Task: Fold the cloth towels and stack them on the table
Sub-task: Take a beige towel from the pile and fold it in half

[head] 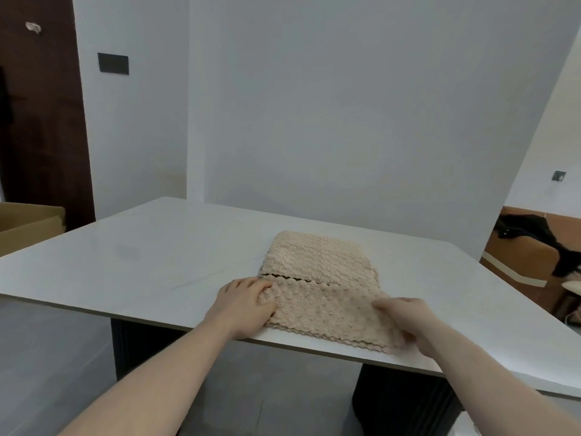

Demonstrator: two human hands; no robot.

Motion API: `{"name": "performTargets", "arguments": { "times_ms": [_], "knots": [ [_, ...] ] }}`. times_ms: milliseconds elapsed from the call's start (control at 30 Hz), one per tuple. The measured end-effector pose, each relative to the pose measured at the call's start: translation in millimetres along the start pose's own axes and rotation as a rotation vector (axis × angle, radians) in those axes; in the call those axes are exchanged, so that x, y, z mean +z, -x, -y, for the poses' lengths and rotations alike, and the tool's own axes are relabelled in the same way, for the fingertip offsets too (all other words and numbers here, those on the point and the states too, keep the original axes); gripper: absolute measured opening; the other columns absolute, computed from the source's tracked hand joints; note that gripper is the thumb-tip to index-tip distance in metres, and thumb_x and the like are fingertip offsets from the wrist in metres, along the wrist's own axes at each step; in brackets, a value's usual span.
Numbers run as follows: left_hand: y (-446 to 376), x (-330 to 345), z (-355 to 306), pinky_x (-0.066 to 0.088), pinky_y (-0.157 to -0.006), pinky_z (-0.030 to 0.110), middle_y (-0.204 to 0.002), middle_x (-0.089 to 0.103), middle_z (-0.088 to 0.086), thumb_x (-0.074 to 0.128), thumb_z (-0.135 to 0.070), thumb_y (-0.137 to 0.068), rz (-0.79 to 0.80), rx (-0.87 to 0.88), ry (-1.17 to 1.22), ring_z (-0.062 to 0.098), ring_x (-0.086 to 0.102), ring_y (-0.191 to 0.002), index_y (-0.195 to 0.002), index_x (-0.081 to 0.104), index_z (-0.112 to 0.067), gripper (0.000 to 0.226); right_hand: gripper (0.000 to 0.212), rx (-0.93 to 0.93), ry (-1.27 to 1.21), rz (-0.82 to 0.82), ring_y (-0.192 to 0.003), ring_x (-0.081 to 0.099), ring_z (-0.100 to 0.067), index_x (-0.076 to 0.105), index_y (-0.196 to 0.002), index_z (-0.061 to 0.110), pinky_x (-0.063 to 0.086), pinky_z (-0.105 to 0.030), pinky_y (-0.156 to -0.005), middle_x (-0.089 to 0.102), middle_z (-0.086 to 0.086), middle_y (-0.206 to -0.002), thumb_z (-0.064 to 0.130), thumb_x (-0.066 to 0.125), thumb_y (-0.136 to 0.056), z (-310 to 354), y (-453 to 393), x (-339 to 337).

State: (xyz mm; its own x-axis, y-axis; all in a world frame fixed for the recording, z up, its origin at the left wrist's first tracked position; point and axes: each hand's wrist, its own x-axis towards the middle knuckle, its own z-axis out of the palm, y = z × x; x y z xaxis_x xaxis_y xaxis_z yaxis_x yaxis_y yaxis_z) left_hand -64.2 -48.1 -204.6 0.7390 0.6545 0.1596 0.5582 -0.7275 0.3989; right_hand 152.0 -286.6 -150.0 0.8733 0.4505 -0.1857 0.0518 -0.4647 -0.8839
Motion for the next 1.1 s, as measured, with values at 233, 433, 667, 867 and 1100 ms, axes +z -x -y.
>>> {"name": "performTargets", "arguments": {
  "times_ms": [233,433,667,867,1100],
  "knots": [
    [2,-5,0,0.023,-0.12,0.036,-0.155,0.04,-0.013,0.047,-0.041,-0.089,-0.03,-0.013,0.135,0.014,0.035,-0.143,-0.146,0.045,-0.041,0.056,0.053,-0.046,-0.2,0.171,-0.099,0.076,-0.03,0.067,-0.126,0.012,0.061,-0.046,-0.092,0.079,-0.011,-0.106,0.018,0.086,-0.076,27,-9,10],
    [4,-11,1,0.034,-0.112,0.035,-0.15,0.045,-0.011,0.051,-0.034,-0.093,-0.089,-0.046,0.317,0.014,0.041,-0.137,-0.138,0.052,-0.036,0.045,0.045,-0.14,-0.341,0.218,-0.088,0.068,-0.025,0.059,-0.127,0.011,0.06,-0.031,-0.068,0.072,-0.013,-0.109,0.003,0.075,-0.086,61,10,41],
    [7,-15,0,0.041,-0.106,0.038,-0.132,0.054,-0.017,0.05,-0.037,-0.078,-0.112,-0.067,0.501,0.01,0.049,-0.125,-0.103,0.065,-0.046,0.029,0.049,-0.159,-0.375,0.26,-0.059,0.065,-0.016,0.052,-0.132,0.011,0.062,-0.029,-0.059,0.07,-0.018,-0.102,-0.001,0.07,-0.089,79,23,89],
    [3,-18,1,0.047,-0.102,0.039,-0.114,0.064,-0.023,0.048,-0.048,-0.074,-0.121,-0.061,0.556,0.007,0.061,-0.109,-0.078,0.077,-0.046,0.03,0.052,-0.16,-0.354,0.367,-0.069,0.071,-0.025,0.047,-0.134,0.008,0.064,-0.046,-0.082,0.062,-0.013,-0.112,-0.009,0.066,-0.09,73,36,124],
    [3,-15,1,0.046,-0.102,0.035,-0.112,0.063,-0.031,0.067,-0.071,-0.071,-0.139,-0.062,0.502,-0.002,0.058,-0.112,-0.066,0.075,-0.046,0.027,0.038,-0.44,-0.247,0.203,-0.08,0.076,-0.018,0.063,-0.122,0.019,0.064,-0.035,-0.073,0.068,0.006,-0.121,-0.003,0.064,-0.091,55,30,113]
  ]
}}
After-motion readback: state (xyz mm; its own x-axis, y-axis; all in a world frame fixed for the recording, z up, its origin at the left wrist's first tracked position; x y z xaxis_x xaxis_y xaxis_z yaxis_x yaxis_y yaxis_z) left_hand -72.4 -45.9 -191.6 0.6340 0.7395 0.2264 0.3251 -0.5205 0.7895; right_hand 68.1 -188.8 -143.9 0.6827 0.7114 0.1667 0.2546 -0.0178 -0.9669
